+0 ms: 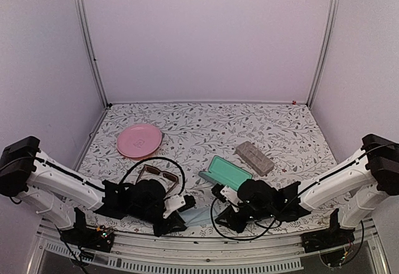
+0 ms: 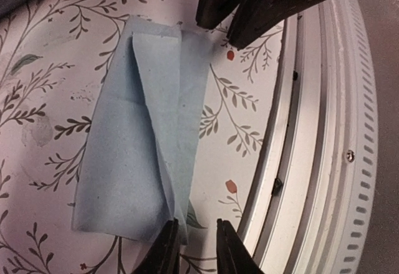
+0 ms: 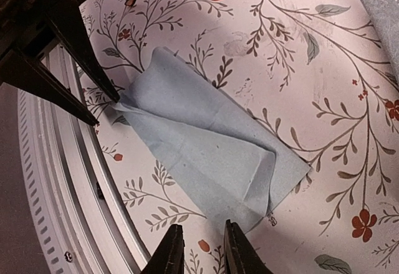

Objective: Organize the sunglasses
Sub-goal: Fold the glasses cleaning cloth at the center of the board.

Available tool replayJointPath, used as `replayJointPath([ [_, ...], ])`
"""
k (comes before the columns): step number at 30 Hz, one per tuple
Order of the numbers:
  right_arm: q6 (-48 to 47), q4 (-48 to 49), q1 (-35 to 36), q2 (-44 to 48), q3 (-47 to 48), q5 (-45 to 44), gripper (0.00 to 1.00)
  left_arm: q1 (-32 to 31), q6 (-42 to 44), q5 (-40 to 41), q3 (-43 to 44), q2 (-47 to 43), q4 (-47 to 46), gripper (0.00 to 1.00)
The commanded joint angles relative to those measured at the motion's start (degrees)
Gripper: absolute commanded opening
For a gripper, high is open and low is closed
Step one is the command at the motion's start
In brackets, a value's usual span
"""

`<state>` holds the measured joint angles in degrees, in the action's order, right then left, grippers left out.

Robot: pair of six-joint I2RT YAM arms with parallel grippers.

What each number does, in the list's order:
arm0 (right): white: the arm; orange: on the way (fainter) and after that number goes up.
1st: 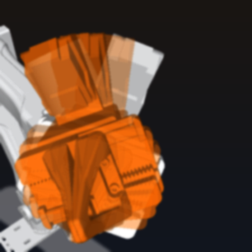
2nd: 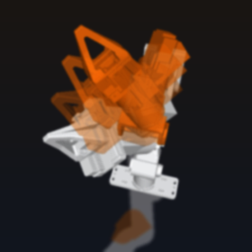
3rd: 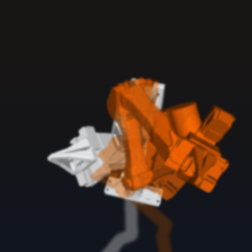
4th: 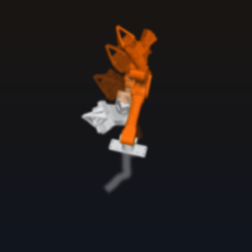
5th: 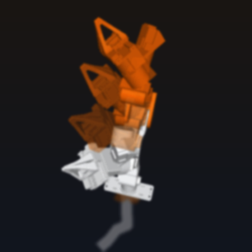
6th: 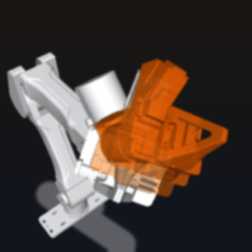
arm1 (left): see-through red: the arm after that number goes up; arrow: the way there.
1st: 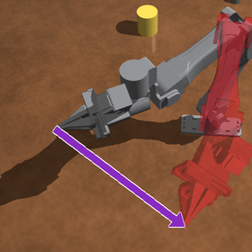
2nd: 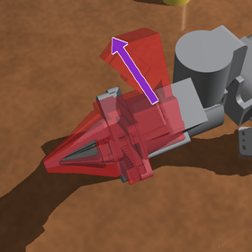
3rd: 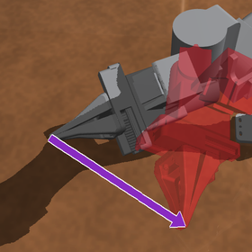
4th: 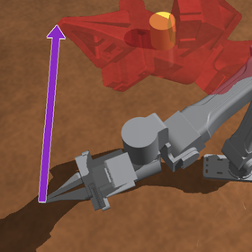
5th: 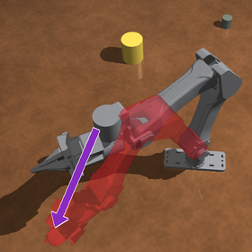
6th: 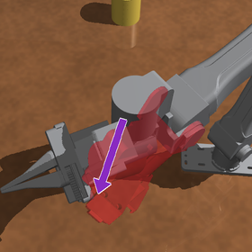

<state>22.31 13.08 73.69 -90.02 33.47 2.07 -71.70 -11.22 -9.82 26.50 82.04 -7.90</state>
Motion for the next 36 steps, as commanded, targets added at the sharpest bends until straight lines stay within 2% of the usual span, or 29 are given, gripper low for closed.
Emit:
replayJointPath([
  [1, 2.21, -0.98, 0.49, 2.64, -0.83, -2.43, 0.25, -1.07, -0.20, -0.02, -0.31, -0.62, -1.12, 0.23],
  [10, 5.12, -3.33, 0.49, 1.25, 2.25, -8.24, 0.30, -1.15, 0.90, -0.27, 0.22, 0.75, -1.50, 0.23],
  [26, 8.74, -3.22, 0.31, 3.41, 2.51, -10.85, 0.36, -3.31, 4.54, -0.72, 3.19, 3.90, 0.77, 0.23],
  [36, 10.57, -3.58, -0.39, 1.04, 3.68, -9.60, 0.38, -3.06, 3.58, 1.54, 2.67, -1.61, 1.13, 0.28],
])
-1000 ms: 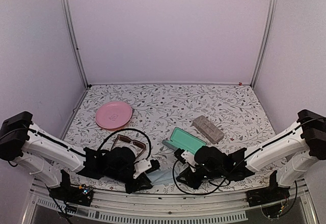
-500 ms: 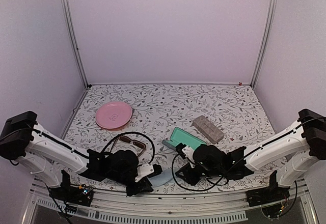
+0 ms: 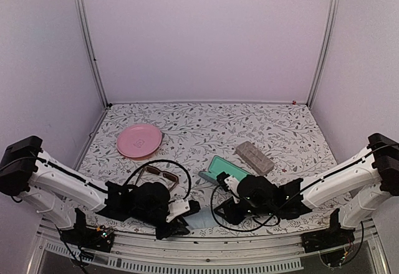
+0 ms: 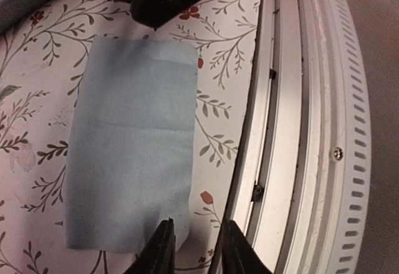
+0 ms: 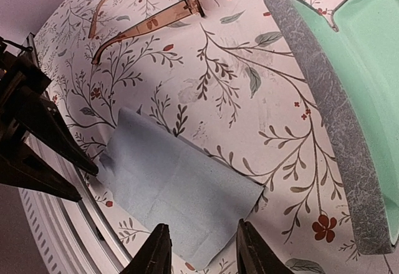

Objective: Organize the sunglasses
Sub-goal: Fold the glasses cleaning cloth at the center of the board, then adjust the opened sunglasses case at the center of the board.

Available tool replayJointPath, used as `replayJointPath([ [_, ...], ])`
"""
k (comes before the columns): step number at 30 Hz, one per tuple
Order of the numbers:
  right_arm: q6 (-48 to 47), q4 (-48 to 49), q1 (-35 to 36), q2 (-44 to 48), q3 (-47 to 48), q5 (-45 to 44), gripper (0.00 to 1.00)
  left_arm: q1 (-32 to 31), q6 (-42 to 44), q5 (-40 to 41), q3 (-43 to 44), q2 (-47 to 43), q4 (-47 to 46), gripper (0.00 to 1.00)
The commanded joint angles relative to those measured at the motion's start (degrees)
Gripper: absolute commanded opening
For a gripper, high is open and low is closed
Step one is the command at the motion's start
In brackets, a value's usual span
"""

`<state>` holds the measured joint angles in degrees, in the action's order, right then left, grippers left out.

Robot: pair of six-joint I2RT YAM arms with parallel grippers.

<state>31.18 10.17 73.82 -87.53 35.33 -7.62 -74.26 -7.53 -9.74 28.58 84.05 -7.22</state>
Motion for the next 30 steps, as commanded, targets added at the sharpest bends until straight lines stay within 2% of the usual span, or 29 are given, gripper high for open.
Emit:
replayJointPath([
  [1, 2.19, -0.68, -0.77, -1.77, 1.89, 0.39, 0.38, -0.03, -0.58, 1.97, 0.40, -4.34, 0.39, 0.29],
  [8, 4.60, -1.96, -2.91, -4.88, 3.20, 2.76, 0.39, 6.43, -6.21, 2.35, -0.36, -6.83, 0.99, 0.33],
  [18, 4.63, -2.97, -4.12, -5.68, 4.05, 3.78, 0.39, 12.17, -8.00, 3.18, 1.21, -4.24, 3.01, 0.36],
  [23, 1.60, -3.49, -4.12, -1.81, 5.23, 5.47, 0.40, 12.69, -7.72, 2.88, 1.93, -3.30, 3.21, 0.36],
  [30, -1.51, -7.56, -6.51, 3.33, 7.85, 1.31, 0.41, 12.82, -7.82, 2.80, 2.00, -3.22, 2.58, 0.37],
])
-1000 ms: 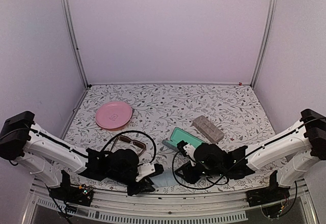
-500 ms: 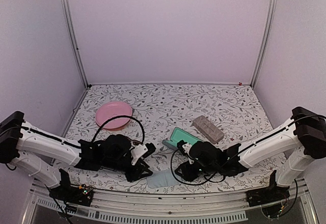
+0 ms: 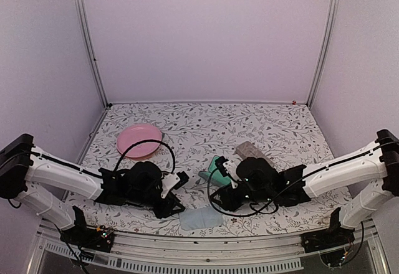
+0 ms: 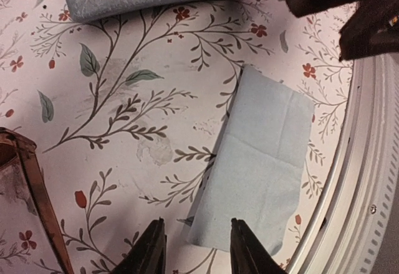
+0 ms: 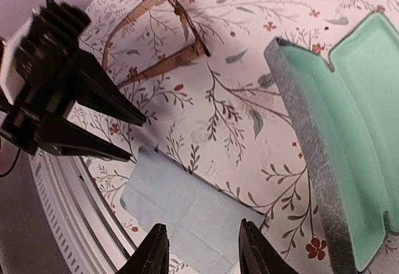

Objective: Organize the sunglasses
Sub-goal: Adjust the opened sunglasses case at the center of the board.

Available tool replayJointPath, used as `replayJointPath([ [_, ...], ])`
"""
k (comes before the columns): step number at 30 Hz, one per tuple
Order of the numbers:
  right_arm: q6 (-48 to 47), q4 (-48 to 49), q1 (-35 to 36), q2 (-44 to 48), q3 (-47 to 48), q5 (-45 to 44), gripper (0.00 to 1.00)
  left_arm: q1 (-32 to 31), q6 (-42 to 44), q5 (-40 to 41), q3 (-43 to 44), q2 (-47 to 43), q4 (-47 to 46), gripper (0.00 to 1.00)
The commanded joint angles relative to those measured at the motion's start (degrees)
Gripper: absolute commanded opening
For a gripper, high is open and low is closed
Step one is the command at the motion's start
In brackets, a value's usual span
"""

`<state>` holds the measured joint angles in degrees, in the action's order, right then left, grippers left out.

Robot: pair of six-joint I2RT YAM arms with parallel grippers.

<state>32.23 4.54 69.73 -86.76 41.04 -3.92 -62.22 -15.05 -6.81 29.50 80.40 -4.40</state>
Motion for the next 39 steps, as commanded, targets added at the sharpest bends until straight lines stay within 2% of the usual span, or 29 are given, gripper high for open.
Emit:
replayJointPath([
  [1, -2.75, -1.93, -3.51, 2.51, 2.17, -2.48, 0.41, 0.70, -0.30, -0.18, 0.93, 0.22, -0.52, 0.37],
  [8, -4.59, -1.01, -9.19, -1.57, 3.45, -1.74, 0.40, 0.74, -0.16, 0.74, 0.15, -1.38, -0.94, 0.40],
  [14, -4.86, 1.45, -9.84, -6.75, 3.69, 2.87, 0.40, 0.75, -0.17, 0.91, -0.29, -1.63, -1.02, 0.41],
  [20, -3.85, 3.20, -9.43, -8.28, 2.32, 5.24, 0.28, 0.79, 0.19, 0.97, -0.49, -1.01, -1.38, 0.41],
  [22, -3.62, 3.36, -8.97, -8.86, 2.24, 5.62, 0.26, 0.82, 0.21, 0.88, -0.49, -0.57, -1.60, 0.41],
  [24, -3.65, 3.14, -8.24, -9.75, 2.43, 5.68, 0.27, 0.82, 0.24, 0.81, -0.49, -0.13, -1.74, 0.41],
  [30, -3.66, 2.22, -6.95, -11.51, 2.52, 5.33, 0.38, 0.83, 0.09, 0.76, -0.76, -0.11, -1.93, 0.41],
  [39, -6.29, -4.99, -6.81, -12.28, 4.57, 1.07, 0.35, 0.87, 0.19, 0.92, -0.76, 0.02, -1.75, 0.41],
])
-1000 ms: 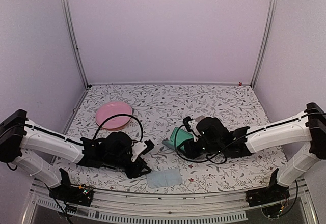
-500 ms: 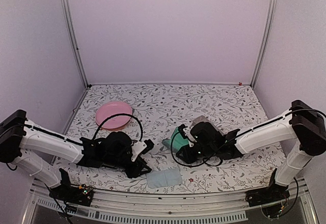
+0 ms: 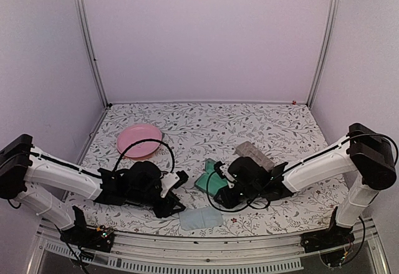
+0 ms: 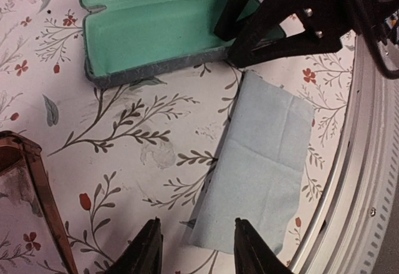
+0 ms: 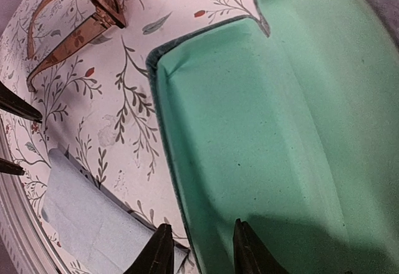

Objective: Organize the sunglasses
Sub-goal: Adjust the opened sunglasses case at the center of the board.

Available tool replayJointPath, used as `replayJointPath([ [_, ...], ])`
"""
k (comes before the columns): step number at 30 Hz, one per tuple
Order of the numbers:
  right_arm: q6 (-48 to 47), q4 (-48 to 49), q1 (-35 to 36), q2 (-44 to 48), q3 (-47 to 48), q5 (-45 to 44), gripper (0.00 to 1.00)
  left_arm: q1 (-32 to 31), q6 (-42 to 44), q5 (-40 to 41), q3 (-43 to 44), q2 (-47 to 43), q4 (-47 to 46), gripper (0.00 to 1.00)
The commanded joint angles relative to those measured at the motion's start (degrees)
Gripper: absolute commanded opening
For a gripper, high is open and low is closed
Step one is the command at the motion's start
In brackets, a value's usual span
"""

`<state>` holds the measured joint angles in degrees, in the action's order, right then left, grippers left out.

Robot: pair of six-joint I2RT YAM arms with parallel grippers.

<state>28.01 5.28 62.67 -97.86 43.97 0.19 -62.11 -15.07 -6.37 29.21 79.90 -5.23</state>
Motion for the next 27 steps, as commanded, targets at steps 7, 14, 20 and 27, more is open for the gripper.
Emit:
replayJointPath([
  [7, -6.42, -12.68, 0.21, 0.35, 2.11, -8.24, 0.35, 0.92, 0.21, 0.50, -0.56, 0.89, -1.00, 0.41],
  [14, -8.94, -12.76, 0.25, 4.88, 1.65, -6.60, 0.40, 0.85, 0.16, -0.91, -0.39, 2.37, -1.27, 0.42],
  [20, -8.88, -8.93, 1.25, 8.76, 0.40, -1.53, 0.42, 1.02, -0.22, -3.97, -0.06, 3.80, -1.05, 0.43],
  [27, -6.60, -5.49, 4.20, 6.45, 0.08, 1.09, 0.42, 1.12, -0.95, -5.06, -0.46, 3.66, -0.69, 0.46],
])
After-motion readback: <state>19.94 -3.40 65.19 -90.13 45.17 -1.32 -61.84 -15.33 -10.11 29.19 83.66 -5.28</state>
